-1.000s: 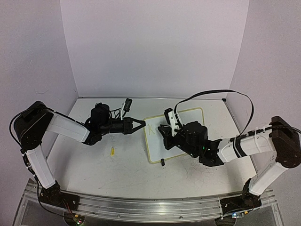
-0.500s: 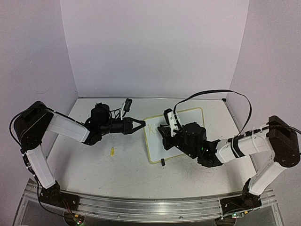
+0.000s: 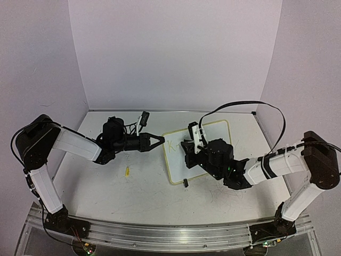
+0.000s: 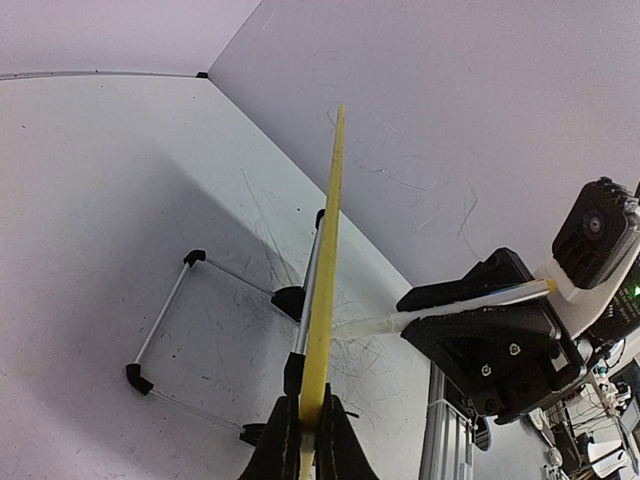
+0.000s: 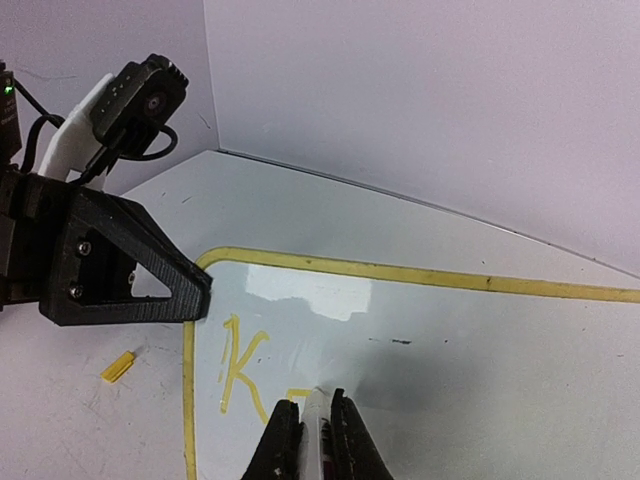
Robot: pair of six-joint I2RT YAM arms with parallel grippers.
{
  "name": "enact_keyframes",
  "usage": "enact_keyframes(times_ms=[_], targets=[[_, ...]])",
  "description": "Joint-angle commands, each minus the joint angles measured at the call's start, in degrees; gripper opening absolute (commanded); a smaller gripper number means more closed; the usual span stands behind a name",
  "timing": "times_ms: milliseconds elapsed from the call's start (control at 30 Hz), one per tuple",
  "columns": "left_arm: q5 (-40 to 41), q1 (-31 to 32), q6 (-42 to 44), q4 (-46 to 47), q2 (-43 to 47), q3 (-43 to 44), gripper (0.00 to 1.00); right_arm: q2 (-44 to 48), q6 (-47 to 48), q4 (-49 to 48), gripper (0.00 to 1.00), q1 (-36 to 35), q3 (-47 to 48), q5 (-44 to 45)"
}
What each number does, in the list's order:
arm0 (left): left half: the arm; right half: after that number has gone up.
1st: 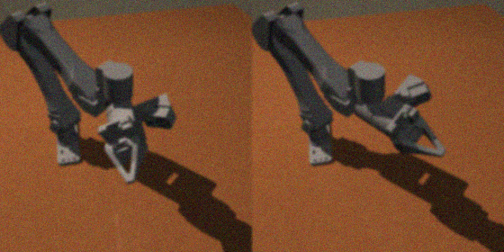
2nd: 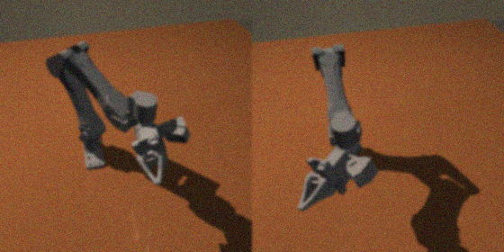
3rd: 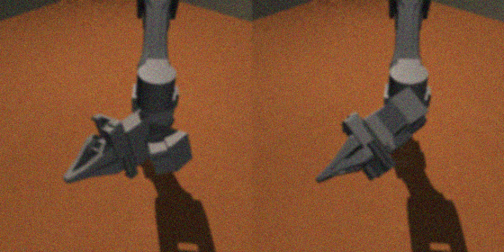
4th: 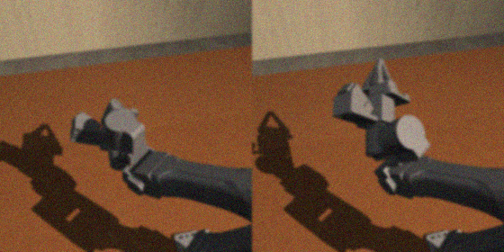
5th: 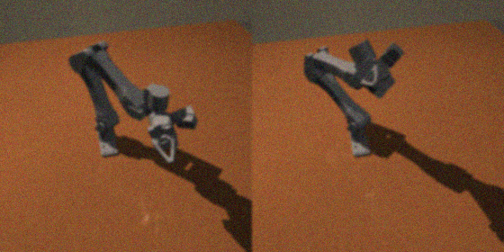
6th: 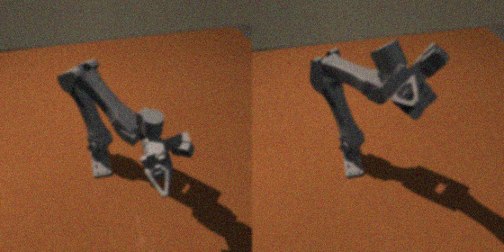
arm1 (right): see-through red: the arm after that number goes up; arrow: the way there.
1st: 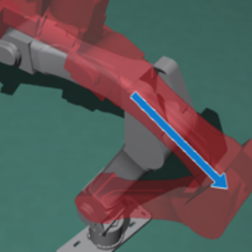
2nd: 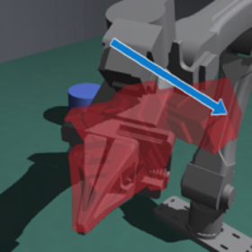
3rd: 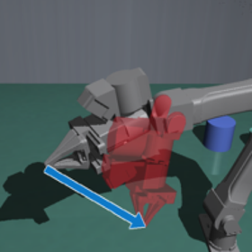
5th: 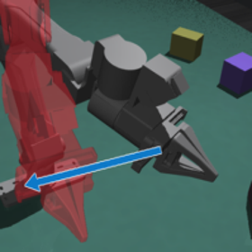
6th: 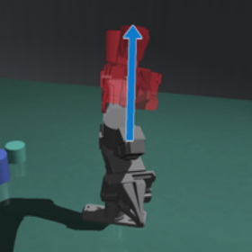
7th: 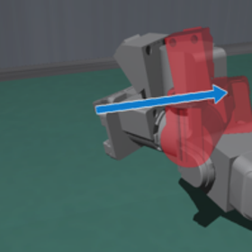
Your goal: Write a sentence on the whiteboard
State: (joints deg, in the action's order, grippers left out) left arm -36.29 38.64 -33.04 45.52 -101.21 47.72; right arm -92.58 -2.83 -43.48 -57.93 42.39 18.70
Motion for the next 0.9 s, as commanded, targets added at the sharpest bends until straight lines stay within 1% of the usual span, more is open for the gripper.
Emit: enact_keyframes(times_ms=[0,333,633,867], targets=[[-2.04,0.45,-1.63,1.06,1.81,0.89,0.00,0.57,0.50,-1.70,0.00,0.67,1.06,1.92],[-2.06,1.00,-1.65,1.06,0.84,1.67,0.00,0.41,1.88,-3.40,0.00,0.67,1.76,-0.37],[-1.95,1.00,-1.51,0.84,1.10,1.64,0.00,-0.58,0.20,-2.19,0.00,0.62,1.03,-2.46],[-1.94,1.02,-1.45,0.72,1.19,1.64,0.00,-0.52,-1.25,-1.09,0.00,0.36,-0.13,-2.09]])
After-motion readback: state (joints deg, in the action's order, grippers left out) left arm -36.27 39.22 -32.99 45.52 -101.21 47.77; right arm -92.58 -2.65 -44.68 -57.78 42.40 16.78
